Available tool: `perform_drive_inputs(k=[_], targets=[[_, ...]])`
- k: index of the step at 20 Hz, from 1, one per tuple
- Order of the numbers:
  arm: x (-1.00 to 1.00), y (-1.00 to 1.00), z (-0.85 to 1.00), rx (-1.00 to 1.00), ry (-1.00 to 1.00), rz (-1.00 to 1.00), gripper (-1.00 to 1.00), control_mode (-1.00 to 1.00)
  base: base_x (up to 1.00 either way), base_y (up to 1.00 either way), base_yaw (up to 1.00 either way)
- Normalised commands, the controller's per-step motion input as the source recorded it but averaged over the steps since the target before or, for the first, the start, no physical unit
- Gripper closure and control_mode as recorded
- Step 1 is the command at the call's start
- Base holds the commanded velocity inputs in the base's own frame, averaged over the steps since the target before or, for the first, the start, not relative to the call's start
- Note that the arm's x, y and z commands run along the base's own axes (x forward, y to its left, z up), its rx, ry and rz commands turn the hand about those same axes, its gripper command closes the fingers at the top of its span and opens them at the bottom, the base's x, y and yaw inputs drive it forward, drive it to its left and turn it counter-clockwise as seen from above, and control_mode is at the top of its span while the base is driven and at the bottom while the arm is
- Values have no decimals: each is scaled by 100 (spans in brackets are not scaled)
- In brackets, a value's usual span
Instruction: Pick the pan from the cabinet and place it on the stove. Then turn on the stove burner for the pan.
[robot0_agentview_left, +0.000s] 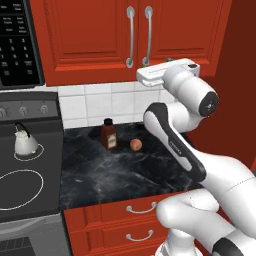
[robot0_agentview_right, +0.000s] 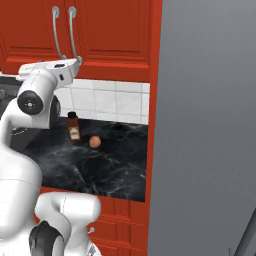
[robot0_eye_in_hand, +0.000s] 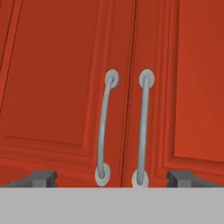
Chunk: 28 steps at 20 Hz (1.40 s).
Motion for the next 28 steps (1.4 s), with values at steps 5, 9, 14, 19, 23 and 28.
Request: perform_drive_inputs(k=[5, 9, 14, 19, 23, 28], targets=[[13, 0, 3, 0, -11, -8, -100, -100, 0, 0, 0], [30, 0, 0, 0, -5, -12, -100, -100, 0, 0, 0], [40, 0, 1, 0, -2, -9, -100, -100, 0, 0, 0], [37, 0, 0, 0, 0, -1, -100, -100, 0, 0, 0], [23, 0, 0, 0, -1, 0, -100, -100, 0, 0, 0], [9, -17, 3, 0, -2, 0, -100, -100, 0, 0, 0]])
